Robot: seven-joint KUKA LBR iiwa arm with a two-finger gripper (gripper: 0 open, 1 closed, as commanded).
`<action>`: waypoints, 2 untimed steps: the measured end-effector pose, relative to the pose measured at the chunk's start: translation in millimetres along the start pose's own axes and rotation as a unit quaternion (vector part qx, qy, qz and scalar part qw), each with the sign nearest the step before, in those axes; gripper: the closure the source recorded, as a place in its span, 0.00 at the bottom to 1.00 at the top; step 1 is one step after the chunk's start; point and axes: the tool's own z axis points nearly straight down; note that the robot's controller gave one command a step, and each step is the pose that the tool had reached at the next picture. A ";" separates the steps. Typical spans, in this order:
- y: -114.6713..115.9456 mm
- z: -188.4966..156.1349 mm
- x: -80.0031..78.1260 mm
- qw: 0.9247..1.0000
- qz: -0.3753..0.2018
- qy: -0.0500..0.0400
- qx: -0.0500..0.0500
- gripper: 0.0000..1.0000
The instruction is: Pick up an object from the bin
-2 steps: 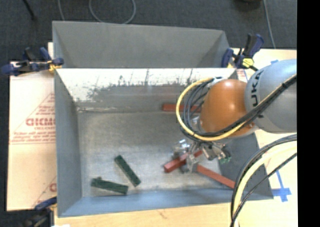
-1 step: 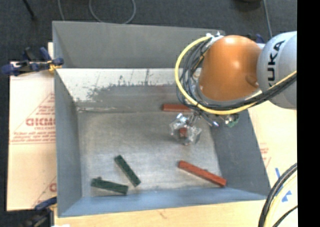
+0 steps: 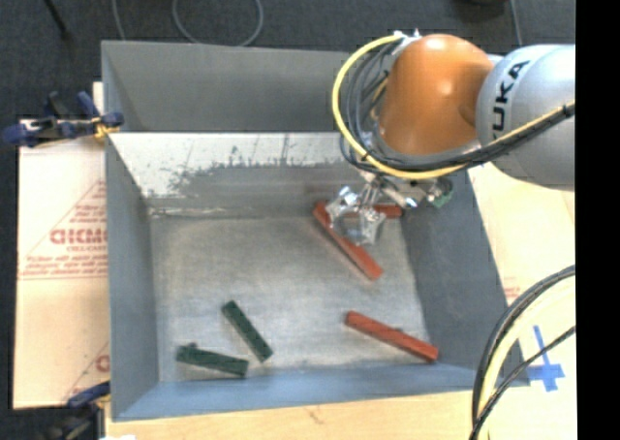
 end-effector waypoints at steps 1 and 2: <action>63.4 -37.8 27.7 0.970 -0.241 0.001 -0.002 1.00; 83.9 -2.6 46.5 0.979 -0.203 0.002 -0.004 1.00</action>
Offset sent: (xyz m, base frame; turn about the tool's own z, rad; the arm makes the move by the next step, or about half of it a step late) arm -0.0646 0.0272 0.0360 -0.4875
